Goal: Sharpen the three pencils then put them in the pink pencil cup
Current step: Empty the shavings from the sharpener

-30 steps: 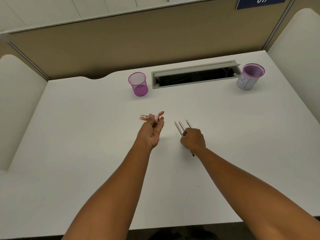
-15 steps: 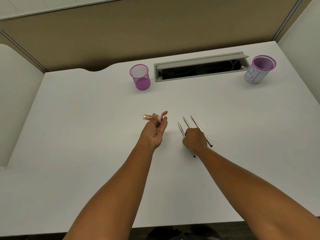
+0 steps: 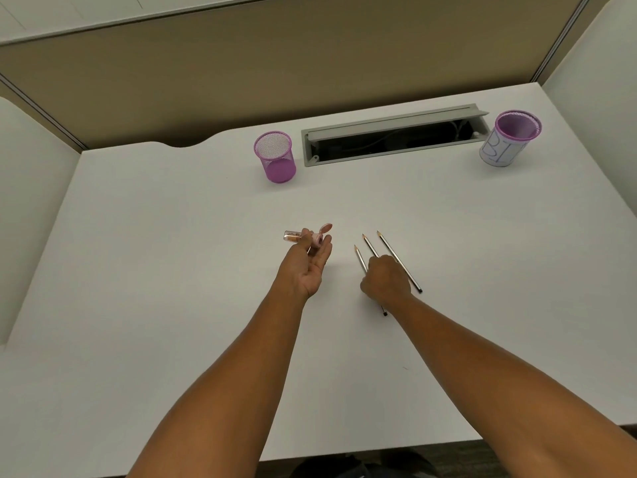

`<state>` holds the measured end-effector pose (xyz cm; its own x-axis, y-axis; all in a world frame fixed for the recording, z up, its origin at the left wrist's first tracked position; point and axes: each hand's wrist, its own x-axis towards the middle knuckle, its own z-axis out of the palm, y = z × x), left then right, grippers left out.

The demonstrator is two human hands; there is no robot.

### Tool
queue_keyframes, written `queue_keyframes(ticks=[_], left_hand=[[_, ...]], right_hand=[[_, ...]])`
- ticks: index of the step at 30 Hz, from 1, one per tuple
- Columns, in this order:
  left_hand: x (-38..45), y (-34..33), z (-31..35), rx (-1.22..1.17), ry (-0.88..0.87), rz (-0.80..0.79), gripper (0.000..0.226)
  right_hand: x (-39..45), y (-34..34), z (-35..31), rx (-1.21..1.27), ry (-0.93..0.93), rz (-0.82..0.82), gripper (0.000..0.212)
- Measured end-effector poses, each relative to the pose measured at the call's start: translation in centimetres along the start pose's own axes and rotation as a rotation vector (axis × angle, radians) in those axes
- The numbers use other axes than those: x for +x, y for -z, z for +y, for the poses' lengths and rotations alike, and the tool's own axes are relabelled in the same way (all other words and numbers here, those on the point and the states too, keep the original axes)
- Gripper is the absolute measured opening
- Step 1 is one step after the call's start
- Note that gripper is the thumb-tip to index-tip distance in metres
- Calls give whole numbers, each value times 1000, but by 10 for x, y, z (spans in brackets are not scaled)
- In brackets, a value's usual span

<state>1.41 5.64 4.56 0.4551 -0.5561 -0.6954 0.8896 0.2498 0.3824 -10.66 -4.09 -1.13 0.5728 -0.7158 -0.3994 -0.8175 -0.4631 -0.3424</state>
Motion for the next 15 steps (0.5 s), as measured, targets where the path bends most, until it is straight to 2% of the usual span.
queue_keyframes(ticks=[4, 9, 15], left_hand=[[-1, -3, 1, 21, -3, 2, 15], [-4, -12, 0, 9, -1, 55, 18], [-8, -25, -2, 107, -8, 112, 19]], right_hand=[[0, 6, 0, 32, -3, 24, 20], [5, 28, -12, 216, 26, 104, 39], [4, 71, -36, 449, 265, 56, 56]])
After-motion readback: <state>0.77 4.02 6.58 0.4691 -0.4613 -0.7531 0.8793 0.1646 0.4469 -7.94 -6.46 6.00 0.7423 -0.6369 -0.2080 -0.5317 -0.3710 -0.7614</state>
